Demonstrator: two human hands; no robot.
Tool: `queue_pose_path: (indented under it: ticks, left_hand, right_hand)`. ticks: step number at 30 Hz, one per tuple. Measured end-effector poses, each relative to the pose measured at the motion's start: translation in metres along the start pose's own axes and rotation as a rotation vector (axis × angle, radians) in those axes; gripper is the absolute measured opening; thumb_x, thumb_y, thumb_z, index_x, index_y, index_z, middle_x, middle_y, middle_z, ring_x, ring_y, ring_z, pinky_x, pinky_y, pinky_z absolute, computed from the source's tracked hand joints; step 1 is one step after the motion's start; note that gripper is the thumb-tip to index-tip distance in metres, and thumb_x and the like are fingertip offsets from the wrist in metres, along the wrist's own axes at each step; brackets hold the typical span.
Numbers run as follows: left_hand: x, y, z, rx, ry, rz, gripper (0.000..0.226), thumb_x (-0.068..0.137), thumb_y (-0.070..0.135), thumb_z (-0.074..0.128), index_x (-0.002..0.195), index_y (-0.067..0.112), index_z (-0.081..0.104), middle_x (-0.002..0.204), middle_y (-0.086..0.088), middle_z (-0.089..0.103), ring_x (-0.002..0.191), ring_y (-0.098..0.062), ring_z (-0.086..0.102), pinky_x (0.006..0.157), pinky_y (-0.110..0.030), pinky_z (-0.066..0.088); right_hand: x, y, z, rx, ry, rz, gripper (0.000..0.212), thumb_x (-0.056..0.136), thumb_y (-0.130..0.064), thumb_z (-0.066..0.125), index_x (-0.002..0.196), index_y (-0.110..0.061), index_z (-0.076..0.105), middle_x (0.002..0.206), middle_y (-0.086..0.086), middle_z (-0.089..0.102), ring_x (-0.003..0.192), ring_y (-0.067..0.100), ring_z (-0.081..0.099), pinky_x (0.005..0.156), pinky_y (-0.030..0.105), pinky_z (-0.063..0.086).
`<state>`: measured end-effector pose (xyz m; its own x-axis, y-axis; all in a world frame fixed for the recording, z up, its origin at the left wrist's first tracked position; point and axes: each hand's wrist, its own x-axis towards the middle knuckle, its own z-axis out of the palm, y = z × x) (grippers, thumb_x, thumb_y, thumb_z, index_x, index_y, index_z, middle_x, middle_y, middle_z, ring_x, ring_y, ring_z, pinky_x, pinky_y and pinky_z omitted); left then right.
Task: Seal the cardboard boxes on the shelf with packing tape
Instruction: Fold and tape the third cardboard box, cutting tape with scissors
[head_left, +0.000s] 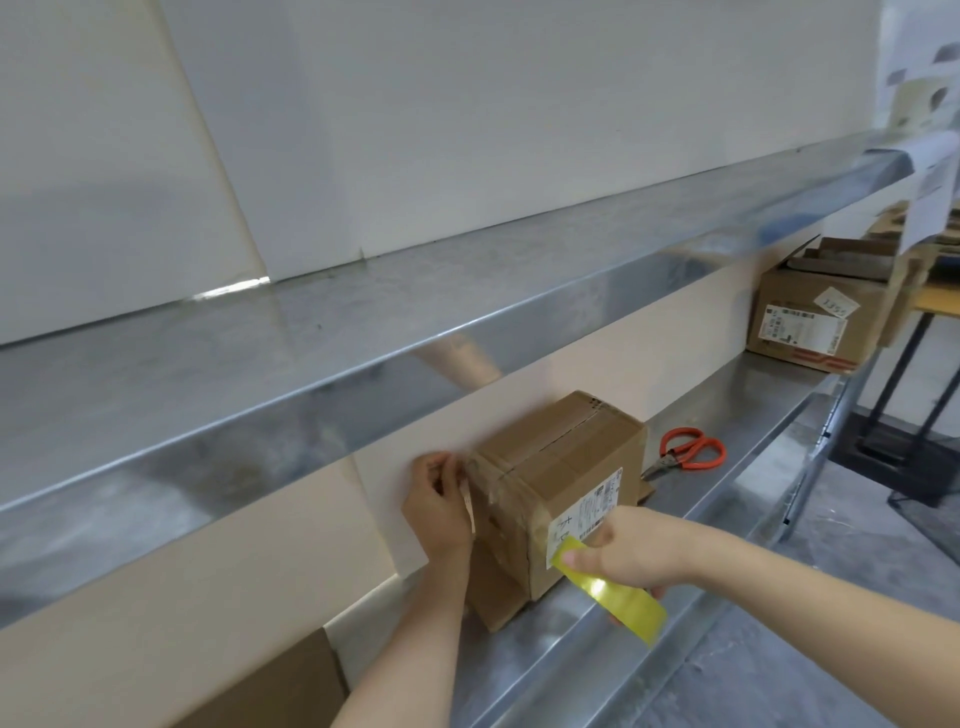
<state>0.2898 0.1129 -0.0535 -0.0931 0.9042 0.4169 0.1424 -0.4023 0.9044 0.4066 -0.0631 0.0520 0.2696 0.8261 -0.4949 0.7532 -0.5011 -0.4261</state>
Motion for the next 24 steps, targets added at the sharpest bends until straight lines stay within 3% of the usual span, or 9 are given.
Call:
queue_pose_path:
  ticks: [7,12,16,19,24]
  left_hand:
    - [-0.014,0.012,-0.018,-0.031,0.084,0.060,0.005,0.089,0.007,0.064,0.087,0.010,0.067,0.082,-0.004,0.066,0.074,-0.009,0.059,0.066,-0.006,0.041]
    - [-0.016,0.020,-0.022,0.010,-0.076,0.203,0.009,0.088,0.007,0.066,0.092,0.012,0.073,0.087,0.009,0.064,0.081,-0.001,0.060,0.071,-0.014,0.048]
    - [-0.006,0.015,-0.027,0.132,-0.219,0.415,0.018,0.088,0.007,0.060,0.098,0.009,0.075,0.098,0.004,0.069,0.092,-0.004,0.061,0.088,-0.014,0.046]
    - [0.006,0.008,-0.031,0.207,-0.297,0.484,0.021,0.085,0.003,0.062,0.099,0.010,0.076,0.101,0.001,0.072,0.093,-0.006,0.063,0.091,-0.018,0.047]
    - [0.020,0.001,-0.034,0.282,-0.455,0.575,0.022,0.081,-0.006,0.067,0.096,0.007,0.076,0.101,-0.003,0.073,0.092,-0.006,0.063,0.092,-0.015,0.046]
  right_hand:
    - [-0.001,-0.003,-0.006,-0.006,0.022,0.023,0.054,0.093,-0.053,0.052,0.057,-0.015,0.038,0.055,0.001,0.043,0.051,0.015,0.048,0.056,0.024,0.051]
    - [-0.004,-0.002,-0.008,-0.018,0.024,0.019,0.053,0.093,-0.053,0.052,0.059,-0.015,0.036,0.056,0.000,0.041,0.052,0.015,0.047,0.058,0.026,0.052]
    - [-0.008,0.000,-0.010,-0.006,0.021,0.012,0.051,0.092,-0.052,0.053,0.060,-0.015,0.039,0.058,0.001,0.045,0.059,0.019,0.052,0.066,0.031,0.056]
    - [-0.009,0.001,-0.010,0.014,0.006,0.019,0.051,0.091,-0.054,0.052,0.061,-0.015,0.040,0.060,0.002,0.047,0.065,0.022,0.054,0.073,0.033,0.057]
    - [-0.013,0.001,-0.011,0.078,-0.076,0.019,0.046,0.094,-0.054,0.047,0.077,-0.012,0.054,0.077,0.007,0.070,0.078,0.021,0.066,0.081,0.031,0.056]
